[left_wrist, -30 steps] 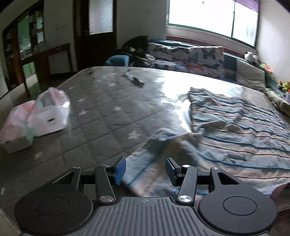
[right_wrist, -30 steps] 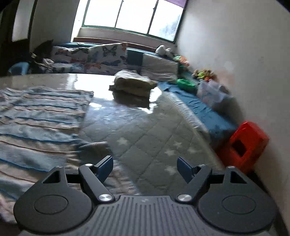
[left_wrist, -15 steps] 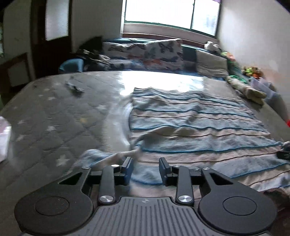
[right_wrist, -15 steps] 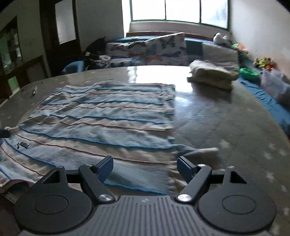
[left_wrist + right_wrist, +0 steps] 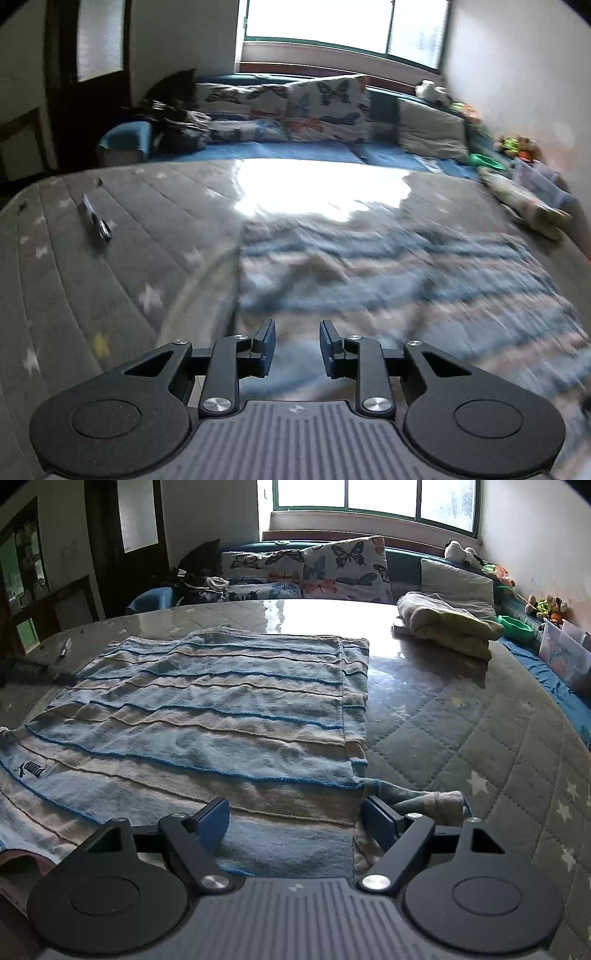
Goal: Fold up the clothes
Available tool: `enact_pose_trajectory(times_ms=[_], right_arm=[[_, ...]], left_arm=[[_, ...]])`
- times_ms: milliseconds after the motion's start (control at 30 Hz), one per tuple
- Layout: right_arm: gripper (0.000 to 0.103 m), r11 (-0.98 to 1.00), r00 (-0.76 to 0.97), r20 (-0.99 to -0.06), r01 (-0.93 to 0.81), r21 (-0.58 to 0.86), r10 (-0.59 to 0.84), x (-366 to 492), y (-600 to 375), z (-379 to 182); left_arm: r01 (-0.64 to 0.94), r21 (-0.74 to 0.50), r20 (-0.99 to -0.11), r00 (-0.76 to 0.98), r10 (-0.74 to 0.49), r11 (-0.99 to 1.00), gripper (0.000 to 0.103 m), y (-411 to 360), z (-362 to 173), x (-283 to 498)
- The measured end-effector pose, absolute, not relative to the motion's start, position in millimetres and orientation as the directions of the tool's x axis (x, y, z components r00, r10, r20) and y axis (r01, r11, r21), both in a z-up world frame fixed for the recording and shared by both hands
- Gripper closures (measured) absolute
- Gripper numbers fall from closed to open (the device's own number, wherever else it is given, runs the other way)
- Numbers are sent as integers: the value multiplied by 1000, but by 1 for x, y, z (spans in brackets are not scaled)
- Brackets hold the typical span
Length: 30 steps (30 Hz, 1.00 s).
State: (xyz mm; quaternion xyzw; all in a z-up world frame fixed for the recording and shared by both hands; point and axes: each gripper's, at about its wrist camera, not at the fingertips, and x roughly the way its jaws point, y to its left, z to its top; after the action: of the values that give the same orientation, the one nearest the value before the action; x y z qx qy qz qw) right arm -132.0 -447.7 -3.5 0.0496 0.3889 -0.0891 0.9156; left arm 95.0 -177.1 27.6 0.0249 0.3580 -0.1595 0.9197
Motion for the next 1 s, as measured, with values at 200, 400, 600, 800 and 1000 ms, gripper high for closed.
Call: enact_pose_trajectory(times_ms=[200,400,600,800,1000], right_arm=[[21,980,679,-723,198,10,-130,-131,-446,-4],[21,981,678,-723,194,3,-132,-131,-445,-4],[20,981,684,-718,195,5,-132,-132,-445,-5],[20,981,692,-710,196,15,-127,-140,-445,-2],[21,983,701,-705,179,28,-108,-155,-439,3]], left_arm=[[248,-50,-682,699,-215,967,62,-182,18,140],[294,-89,-705,656,-268,952,92,-184,8,151],[263,-68,-678,695,-238,962,95,-180,9,150],[225,-24,-671,718,-182,974,77,-175,15,145],[292,-31,-662,710,-239,956,78,-174,31,98]])
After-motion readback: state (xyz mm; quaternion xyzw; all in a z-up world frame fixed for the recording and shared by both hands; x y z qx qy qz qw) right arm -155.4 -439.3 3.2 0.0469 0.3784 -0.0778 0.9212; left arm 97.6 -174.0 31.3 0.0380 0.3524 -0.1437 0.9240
